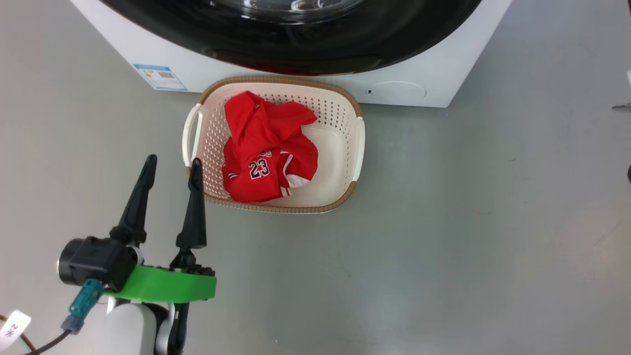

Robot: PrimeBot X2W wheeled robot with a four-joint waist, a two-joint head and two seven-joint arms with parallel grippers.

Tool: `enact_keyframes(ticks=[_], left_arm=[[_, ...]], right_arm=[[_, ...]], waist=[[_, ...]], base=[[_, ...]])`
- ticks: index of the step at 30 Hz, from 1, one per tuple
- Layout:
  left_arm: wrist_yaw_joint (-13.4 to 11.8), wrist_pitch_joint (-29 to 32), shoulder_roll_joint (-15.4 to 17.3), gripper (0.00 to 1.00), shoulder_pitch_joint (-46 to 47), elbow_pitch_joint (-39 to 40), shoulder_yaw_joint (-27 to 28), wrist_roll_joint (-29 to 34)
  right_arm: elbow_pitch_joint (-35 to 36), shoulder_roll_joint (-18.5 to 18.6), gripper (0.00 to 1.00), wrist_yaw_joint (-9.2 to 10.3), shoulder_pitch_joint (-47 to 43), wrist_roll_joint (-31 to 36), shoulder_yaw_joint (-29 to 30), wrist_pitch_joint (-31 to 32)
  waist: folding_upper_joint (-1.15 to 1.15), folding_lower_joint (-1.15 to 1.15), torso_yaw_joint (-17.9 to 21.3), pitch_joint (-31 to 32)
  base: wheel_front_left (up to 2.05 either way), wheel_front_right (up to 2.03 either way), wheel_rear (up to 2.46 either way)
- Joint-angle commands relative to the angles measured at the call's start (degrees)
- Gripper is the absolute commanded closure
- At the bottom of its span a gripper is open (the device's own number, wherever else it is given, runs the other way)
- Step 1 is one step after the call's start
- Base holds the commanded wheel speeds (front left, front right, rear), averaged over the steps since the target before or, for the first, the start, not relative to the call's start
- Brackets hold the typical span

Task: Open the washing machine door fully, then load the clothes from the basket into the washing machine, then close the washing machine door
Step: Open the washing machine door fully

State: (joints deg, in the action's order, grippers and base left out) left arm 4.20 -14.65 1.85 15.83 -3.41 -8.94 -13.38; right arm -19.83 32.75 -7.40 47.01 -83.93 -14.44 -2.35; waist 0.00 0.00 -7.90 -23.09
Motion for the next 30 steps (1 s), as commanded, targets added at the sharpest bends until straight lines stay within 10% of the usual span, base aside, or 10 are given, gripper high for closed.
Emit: enact_keyframes(ticks=[1, 14, 30], left_arm=[[-0.63, -0.35, 1.03, 0.00, 1.06, 1.69, 1.56, -0.43], [-1.72, -0.35, 1.03, 0.00, 2.12, 2.51, 0.44, -1.78], [-3.56, -0.35, 1.03, 0.00, 3.82, 3.33, -1.07, -4.64]], right_arm=[[0.97, 1.21, 1.00, -0.09, 0.57, -1.10, -0.66, 0.83], [-4.58, 0.46, 1.00, -0.09, 11.27, -12.84, 1.07, 17.59], [-11.84, -1.93, 1.00, -0.09, 24.12, -10.86, -1.51, 29.23]], waist=[[0.00, 0.00, -0.64, -0.65], [0.00, 0.00, -2.55, -3.89], [0.00, 0.00, -4.99, -7.55]], base=[[0.00, 0.00, 0.00], [0.00, 0.00, 0.00], [0.00, 0.00, 0.00]])
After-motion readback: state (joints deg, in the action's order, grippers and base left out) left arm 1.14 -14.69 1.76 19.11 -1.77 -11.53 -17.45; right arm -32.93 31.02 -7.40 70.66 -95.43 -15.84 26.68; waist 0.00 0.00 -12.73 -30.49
